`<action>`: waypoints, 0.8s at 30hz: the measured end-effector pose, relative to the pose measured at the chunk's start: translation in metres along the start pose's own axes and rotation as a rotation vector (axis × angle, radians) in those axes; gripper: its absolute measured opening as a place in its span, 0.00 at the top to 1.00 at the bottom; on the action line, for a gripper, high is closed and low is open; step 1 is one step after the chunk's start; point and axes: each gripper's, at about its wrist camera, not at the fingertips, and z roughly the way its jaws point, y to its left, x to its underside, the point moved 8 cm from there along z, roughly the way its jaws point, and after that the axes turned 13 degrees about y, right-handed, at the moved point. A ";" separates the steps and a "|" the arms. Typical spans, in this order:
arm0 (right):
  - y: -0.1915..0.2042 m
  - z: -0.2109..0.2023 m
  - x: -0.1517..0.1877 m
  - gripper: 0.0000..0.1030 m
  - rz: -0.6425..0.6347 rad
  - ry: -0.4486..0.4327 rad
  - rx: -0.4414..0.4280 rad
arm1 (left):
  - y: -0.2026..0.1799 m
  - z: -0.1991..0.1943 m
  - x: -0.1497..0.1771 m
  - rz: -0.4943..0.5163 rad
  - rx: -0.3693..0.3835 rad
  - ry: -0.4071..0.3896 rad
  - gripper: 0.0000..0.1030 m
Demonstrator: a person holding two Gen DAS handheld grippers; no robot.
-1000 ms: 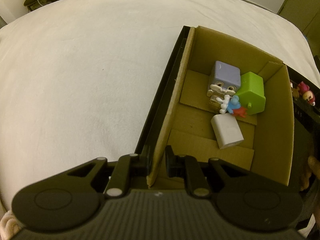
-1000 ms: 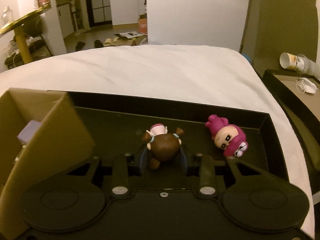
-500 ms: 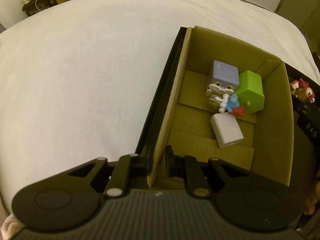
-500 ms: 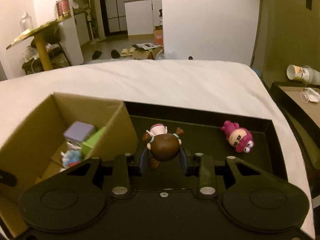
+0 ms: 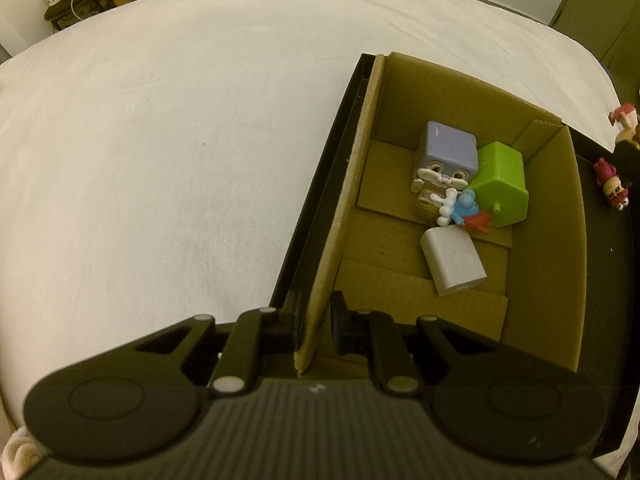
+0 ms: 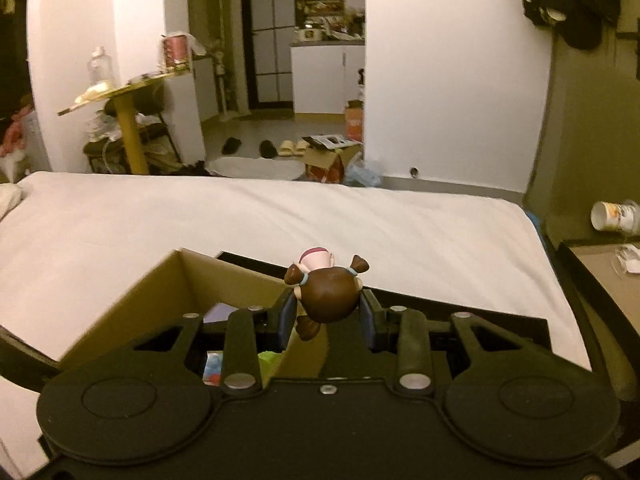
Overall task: Organize rigid objects
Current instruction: 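Lift the brown bear with the right gripper and carry it over the box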
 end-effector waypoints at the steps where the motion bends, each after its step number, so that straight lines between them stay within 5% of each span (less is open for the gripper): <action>1: 0.004 -0.002 -0.001 0.68 -0.009 -0.005 -0.007 | -0.001 0.000 0.001 0.001 -0.001 -0.001 0.87; 12: 0.043 -0.002 -0.003 0.68 -0.117 0.015 -0.093 | -0.001 0.000 0.000 -0.009 0.005 0.005 0.87; 24: 0.095 0.019 0.019 0.67 -0.302 0.151 -0.204 | 0.001 0.000 -0.001 -0.025 0.025 0.014 0.87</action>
